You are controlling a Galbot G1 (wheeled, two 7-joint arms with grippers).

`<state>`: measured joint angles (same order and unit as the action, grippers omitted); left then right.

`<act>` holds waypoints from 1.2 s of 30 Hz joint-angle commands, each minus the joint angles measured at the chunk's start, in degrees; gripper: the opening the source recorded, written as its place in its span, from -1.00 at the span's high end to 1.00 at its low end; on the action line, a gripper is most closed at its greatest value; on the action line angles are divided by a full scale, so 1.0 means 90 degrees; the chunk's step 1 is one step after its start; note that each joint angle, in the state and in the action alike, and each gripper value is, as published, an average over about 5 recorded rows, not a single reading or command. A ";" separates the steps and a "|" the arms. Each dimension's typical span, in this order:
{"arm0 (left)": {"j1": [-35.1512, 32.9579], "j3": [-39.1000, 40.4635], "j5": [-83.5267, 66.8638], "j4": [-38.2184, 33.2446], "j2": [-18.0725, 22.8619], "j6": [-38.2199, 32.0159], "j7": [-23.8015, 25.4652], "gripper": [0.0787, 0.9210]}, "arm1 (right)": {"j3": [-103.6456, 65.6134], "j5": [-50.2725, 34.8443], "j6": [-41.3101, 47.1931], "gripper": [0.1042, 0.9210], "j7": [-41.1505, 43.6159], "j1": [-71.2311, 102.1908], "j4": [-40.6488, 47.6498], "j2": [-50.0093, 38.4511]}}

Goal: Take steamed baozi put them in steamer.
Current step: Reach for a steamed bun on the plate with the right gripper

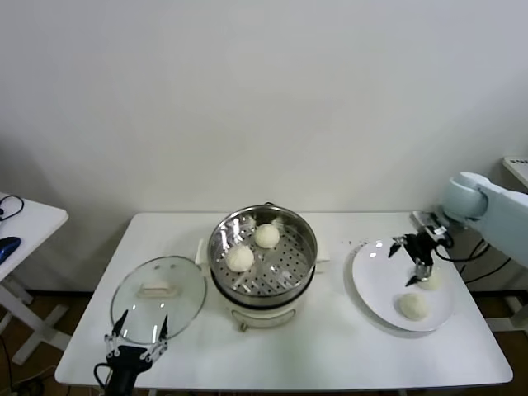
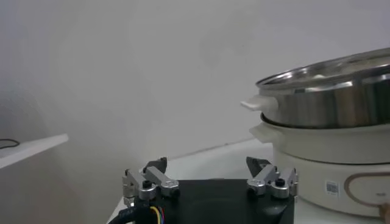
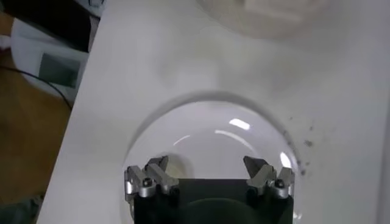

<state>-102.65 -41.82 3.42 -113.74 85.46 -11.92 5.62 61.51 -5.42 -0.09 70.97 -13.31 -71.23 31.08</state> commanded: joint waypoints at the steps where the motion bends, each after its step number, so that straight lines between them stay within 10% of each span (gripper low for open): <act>1: 0.0006 -0.0007 -0.0002 0.0030 0.0011 -0.0002 -0.0011 -0.77 | -0.0826 0.0896 -0.0168 -0.76 0.0020 0.1362 0.0320 -0.0201; 36: 0.0109 -0.0019 0.0060 0.0169 -0.0025 0.0052 -0.0003 -0.77 | -0.1086 0.1100 -0.0273 -0.76 -0.0110 0.1588 0.0984 0.0443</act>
<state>-101.69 -42.00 3.89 -112.20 85.21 -11.50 5.58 52.19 4.04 -2.41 69.93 0.44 -63.00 34.59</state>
